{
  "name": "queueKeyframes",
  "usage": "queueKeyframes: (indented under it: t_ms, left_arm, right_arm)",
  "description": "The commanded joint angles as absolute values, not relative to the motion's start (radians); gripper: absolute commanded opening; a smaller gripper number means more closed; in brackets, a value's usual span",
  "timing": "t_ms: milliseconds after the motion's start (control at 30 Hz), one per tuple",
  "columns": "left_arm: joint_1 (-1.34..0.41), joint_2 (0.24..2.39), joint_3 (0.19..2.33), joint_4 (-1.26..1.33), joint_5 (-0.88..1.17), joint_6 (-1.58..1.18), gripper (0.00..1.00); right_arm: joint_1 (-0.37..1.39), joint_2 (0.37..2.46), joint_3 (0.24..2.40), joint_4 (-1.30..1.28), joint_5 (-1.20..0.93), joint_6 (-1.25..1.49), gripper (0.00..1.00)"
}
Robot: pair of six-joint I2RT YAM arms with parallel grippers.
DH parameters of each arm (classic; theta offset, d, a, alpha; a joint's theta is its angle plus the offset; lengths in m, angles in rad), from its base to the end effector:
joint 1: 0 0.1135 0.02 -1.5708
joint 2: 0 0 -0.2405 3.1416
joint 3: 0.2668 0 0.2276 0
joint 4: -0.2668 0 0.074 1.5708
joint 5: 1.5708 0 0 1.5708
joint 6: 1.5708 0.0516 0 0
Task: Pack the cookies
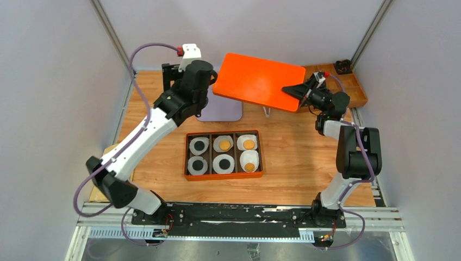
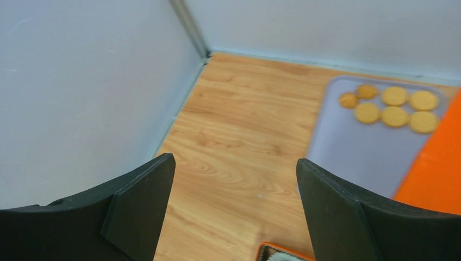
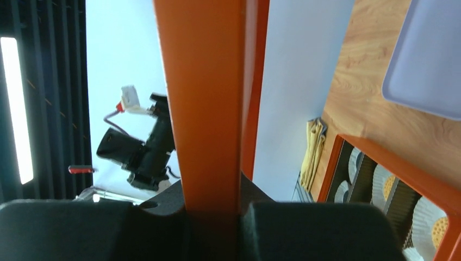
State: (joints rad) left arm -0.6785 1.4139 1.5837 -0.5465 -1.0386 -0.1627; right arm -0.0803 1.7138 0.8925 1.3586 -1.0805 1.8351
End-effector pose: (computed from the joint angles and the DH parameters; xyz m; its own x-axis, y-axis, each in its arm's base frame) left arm 0.2473 -0.1423 0.4104 -0.2331 0.0824 -0.9689 -0.3477 0.9235 0.1622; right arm 0.3348 0.0187 0.2820 -0.8260 0.5225 -0.2114 -0.3050 -0.0989 0.9472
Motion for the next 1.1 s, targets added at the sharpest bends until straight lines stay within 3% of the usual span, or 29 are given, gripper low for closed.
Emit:
queueKeyframes:
  t_ms: [0, 67, 167, 467, 700, 867, 1067]
  left_arm:
    - [-0.677, 1.492, 1.608, -0.661, -1.216, -0.216, 0.90]
    - [-0.655, 1.414, 1.478, -0.549, -1.025, -0.242, 0.90]
    - [-0.651, 1.321, 1.338, -0.427, -0.918, -0.287, 0.90]
    - [-0.653, 1.266, 1.287, -0.543, -0.963, -0.333, 0.88]
    - [-0.654, 1.191, 1.173, -0.543, -0.895, -0.371, 0.88]
    - [-0.655, 1.132, 1.109, -0.541, -0.858, -0.395, 0.88]
    - [-0.655, 1.087, 1.053, -0.540, -0.838, -0.401, 0.88]
  right_arm:
    - [-0.075, 1.710, 0.935, 1.583, -1.182, 1.913, 0.00]
    - [-0.059, 1.718, 0.942, 1.569, -1.208, 1.902, 0.00]
    - [-0.020, 1.730, 0.946, 1.563, -1.230, 1.904, 0.00]
    - [0.174, 1.729, 0.804, 1.469, -1.259, 1.760, 0.00]
    - [0.355, 1.729, 0.720, 1.208, -1.190, 1.497, 0.00]
    - [0.404, 1.703, 0.689, 0.981, -1.101, 1.294, 0.00]
    - [0.413, 1.664, 0.620, 0.907, -0.986, 1.191, 0.00]
